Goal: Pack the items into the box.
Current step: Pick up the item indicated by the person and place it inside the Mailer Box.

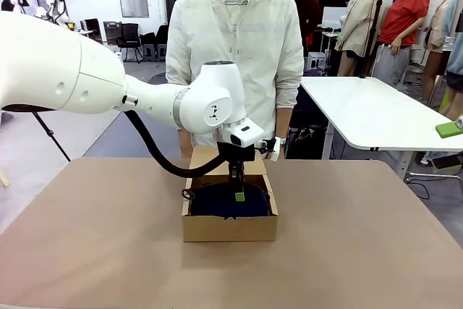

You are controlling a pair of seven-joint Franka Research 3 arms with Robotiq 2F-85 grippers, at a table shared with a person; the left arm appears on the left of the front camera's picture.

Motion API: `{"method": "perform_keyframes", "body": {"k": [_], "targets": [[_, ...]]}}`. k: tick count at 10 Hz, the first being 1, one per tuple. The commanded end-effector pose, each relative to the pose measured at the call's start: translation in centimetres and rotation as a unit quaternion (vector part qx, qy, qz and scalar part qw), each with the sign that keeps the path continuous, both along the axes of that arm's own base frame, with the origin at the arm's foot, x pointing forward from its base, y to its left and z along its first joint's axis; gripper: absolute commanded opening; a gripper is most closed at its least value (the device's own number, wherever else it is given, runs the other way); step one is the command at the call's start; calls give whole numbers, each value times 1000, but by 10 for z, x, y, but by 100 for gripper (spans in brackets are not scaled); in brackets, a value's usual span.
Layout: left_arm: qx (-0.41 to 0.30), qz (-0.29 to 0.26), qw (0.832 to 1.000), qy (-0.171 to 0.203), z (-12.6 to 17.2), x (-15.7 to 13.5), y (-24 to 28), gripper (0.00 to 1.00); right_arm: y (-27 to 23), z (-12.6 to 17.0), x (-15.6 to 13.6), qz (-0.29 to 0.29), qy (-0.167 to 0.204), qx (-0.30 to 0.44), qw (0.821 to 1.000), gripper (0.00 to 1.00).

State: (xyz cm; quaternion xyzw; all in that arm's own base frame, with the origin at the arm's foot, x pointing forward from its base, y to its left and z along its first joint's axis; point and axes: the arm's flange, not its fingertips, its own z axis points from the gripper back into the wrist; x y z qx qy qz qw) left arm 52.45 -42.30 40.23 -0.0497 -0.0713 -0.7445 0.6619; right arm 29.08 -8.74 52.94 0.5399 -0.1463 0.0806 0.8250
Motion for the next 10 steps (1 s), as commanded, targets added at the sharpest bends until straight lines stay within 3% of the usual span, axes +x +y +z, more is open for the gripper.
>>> {"method": "perform_keyframes", "body": {"k": [1, 4, 7, 8, 9, 10], "targets": [[-19, 2, 1000, -11, 17, -10, 17, 100, -3, 0, -1, 6, -6, -5, 1000, 100], [-37, 10, 999, -38, 53, -16, 35, 100, -3, 0, -1, 6, -6, -5, 1000, 100], [-81, 67, 994, -4, 124, -16, 93, 100, -3, 0, -1, 6, -6, -5, 1000, 100], [-103, 109, 988, 38, 155, -20, 130, 100, -3, 0, -1, 6, -6, -5, 1000, 100], [-153, 189, 963, 112, 181, -24, 165, 100, -3, 0, -1, 6, -6, -5, 1000, 100], [-188, 242, 922, 235, 200, -27, 207, 100, -3, 0, -1, 6, -6, -5, 1000, 100]]}}
